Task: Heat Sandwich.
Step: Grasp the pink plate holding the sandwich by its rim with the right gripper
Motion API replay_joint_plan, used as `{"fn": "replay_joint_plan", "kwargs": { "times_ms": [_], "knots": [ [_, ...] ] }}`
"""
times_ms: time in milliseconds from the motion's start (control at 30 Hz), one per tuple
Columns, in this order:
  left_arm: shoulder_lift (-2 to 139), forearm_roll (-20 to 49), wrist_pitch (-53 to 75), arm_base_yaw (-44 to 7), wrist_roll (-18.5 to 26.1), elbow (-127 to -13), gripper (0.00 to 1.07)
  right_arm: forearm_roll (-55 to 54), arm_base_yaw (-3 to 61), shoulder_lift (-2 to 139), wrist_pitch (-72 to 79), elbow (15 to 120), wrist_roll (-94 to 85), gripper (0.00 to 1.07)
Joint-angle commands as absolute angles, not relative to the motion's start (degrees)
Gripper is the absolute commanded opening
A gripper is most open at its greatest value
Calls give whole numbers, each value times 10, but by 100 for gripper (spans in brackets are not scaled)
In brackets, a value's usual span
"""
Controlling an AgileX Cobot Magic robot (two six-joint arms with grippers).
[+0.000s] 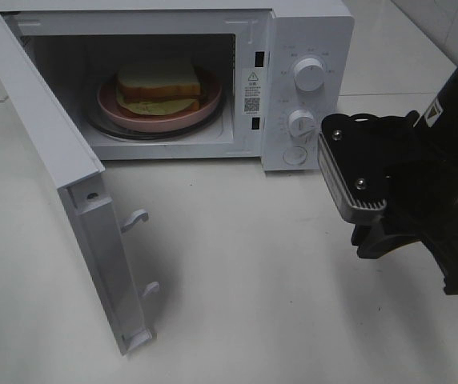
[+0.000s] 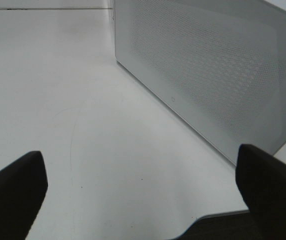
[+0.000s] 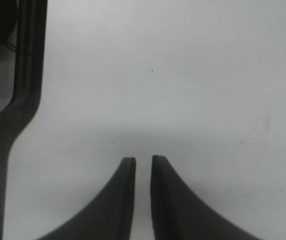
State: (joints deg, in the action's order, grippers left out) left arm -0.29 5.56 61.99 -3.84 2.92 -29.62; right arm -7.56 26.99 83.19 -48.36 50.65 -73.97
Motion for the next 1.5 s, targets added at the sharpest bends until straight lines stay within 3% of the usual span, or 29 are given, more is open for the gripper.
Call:
{"fn": "replay_joint_plan", "kwargs": {
  "times_ms": [33,133,167,200,233,300,400,667,1500],
  "knots": [
    [-6,60,612,-36,27,-295,97,-45,269,826,-478,511,-750,28],
    [-6,60,612,-36,27,-295,97,-23,269,826,-465,511,-731,47],
    [-6,60,612,-36,27,-295,97,-25,269,826,-460,511,-721,62],
    [-6,60,612,-36,27,-295,97,-25,269,826,-460,511,-721,62],
    [-6,60,612,-36,27,-295,97,-26,269,826,-457,511,-717,69],
    [-6,60,612,-36,27,-295,97,-26,269,826,-445,511,-689,90],
    [-6,60,612,-36,27,-295,97,-26,269,826,-437,511,-674,96],
    [-6,60,612,-36,28,-295,97,-4,286,848,-402,537,-693,96],
    [-6,60,612,-36,27,-295,97,8,356,1053,-302,753,-795,93]
  ]
}}
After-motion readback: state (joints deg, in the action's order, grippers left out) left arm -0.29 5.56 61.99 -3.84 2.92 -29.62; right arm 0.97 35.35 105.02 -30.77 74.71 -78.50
